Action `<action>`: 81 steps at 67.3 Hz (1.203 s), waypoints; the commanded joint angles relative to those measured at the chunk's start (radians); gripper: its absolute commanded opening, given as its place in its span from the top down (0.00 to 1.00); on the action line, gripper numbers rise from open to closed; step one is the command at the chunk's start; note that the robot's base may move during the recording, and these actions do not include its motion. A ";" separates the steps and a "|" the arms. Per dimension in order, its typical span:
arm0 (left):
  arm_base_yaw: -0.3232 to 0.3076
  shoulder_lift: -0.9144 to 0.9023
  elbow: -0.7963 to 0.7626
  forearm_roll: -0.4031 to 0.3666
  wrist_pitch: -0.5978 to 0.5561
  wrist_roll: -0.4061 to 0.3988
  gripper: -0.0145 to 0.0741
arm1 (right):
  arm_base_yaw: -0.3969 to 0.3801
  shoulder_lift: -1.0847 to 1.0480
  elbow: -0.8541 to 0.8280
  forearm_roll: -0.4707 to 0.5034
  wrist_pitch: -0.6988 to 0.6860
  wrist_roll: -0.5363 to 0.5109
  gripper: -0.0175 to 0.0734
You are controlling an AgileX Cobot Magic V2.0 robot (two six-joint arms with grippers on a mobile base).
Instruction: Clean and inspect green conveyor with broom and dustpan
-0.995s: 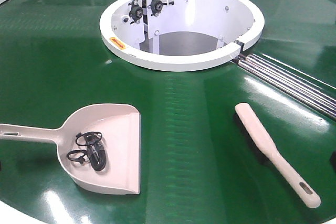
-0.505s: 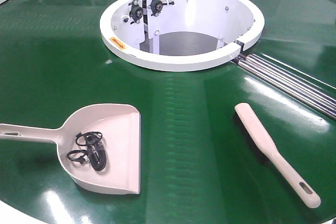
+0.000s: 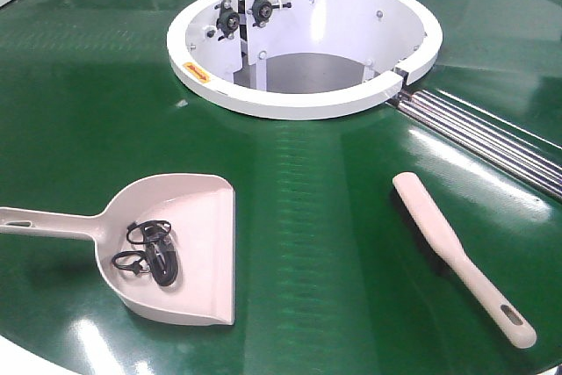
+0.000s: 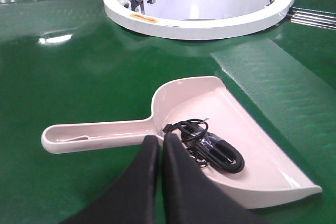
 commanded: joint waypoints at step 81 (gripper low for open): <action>-0.013 -0.373 0.342 0.298 -0.332 -0.402 0.85 | -0.006 0.012 -0.028 0.004 -0.079 0.000 0.82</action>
